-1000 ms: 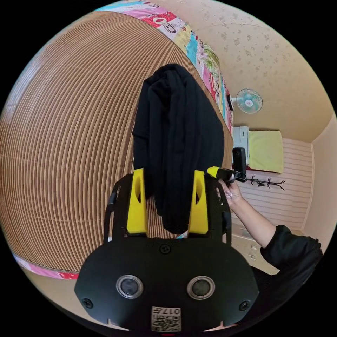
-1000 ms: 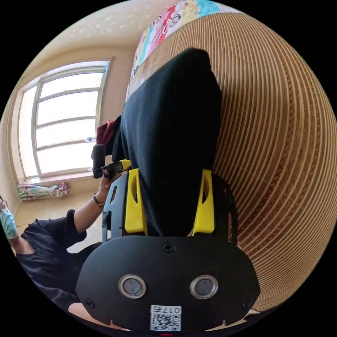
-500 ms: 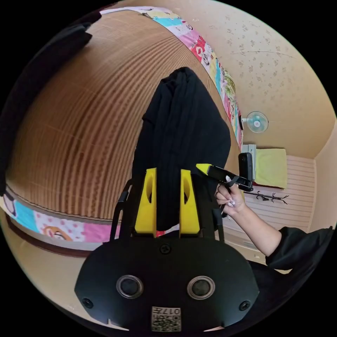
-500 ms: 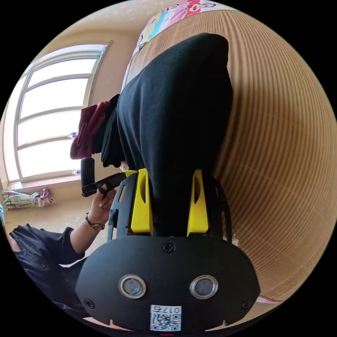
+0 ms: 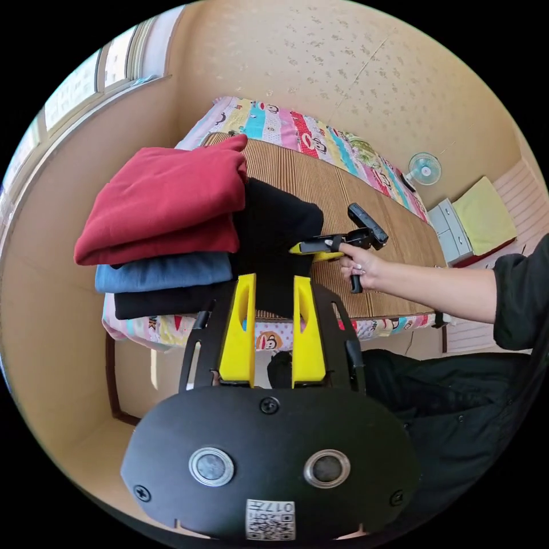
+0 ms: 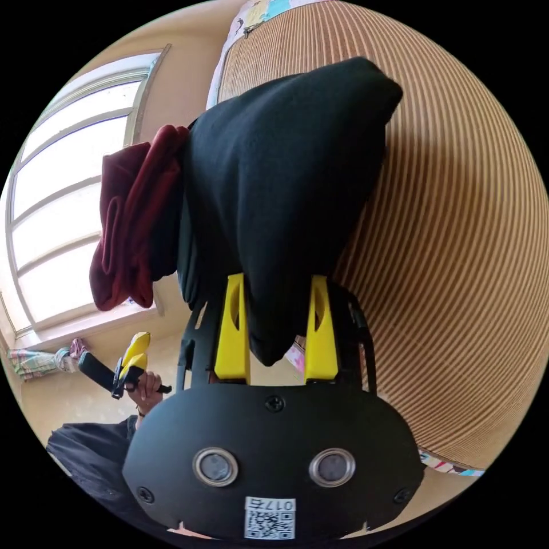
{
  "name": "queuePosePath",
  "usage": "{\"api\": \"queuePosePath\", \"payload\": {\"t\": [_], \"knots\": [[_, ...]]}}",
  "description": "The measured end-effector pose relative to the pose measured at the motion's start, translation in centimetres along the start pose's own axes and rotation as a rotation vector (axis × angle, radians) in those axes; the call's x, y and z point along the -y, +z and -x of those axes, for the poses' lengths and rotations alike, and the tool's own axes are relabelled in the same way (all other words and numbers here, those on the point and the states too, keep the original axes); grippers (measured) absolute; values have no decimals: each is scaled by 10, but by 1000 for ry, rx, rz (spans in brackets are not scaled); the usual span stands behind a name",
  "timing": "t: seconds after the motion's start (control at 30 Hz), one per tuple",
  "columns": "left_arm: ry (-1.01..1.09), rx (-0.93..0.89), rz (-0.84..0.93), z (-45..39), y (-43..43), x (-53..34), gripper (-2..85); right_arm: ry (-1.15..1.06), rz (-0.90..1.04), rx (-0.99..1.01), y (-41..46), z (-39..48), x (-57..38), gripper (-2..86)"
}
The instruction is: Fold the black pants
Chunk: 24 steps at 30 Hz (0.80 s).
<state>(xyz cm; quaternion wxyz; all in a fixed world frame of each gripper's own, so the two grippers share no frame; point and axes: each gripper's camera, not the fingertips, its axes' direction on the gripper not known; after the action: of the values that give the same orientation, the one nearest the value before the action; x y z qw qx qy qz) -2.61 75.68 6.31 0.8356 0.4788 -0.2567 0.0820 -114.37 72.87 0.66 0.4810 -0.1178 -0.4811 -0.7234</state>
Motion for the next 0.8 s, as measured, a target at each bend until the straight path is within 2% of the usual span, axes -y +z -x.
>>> {"api": "queuePosePath", "payload": {"t": [0.07,0.13,0.2,0.3,0.37,0.5,0.57,0.6,0.63,0.67,0.7,0.73,0.77,0.8], "knots": [[40,-27,-22,-27,9,1,101,16,-22,-81,-36,-6,-42,132],[116,28,-37,-54,11,11,99,26,-47,-149,-70,-9,-83,104],[184,145,-145,-81,1,26,96,23,-87,-253,-108,-6,-131,73],[332,109,-279,-104,-15,49,81,69,-163,-548,-172,8,-221,42],[410,60,-355,-115,-25,61,73,112,-284,-820,-223,34,-303,28],[548,89,-521,-163,-38,70,62,197,-546,-1204,-279,91,-430,12],[577,100,-598,-193,-37,62,53,296,-819,-1386,-304,132,-520,8],[569,63,-638,-212,-34,55,45,319,-892,-1406,-309,140,-543,7],[559,25,-653,-221,-32,52,42,374,-1048,-1413,-317,154,-588,6],[525,-89,-664,-237,-25,45,35,442,-1227,-1363,-324,162,-635,5],[487,-243,-664,-251,-15,37,38,468,-1321,-1314,-327,163,-659,5],[468,-330,-659,-257,-8,34,39,487,-1490,-1167,-332,159,-706,4],[435,-503,-641,-270,7,27,46,468,-1611,-1002,-335,146,-748,4],[405,-658,-619,-285,25,19,49,445,-1655,-928,-335,137,-767,4]]}}
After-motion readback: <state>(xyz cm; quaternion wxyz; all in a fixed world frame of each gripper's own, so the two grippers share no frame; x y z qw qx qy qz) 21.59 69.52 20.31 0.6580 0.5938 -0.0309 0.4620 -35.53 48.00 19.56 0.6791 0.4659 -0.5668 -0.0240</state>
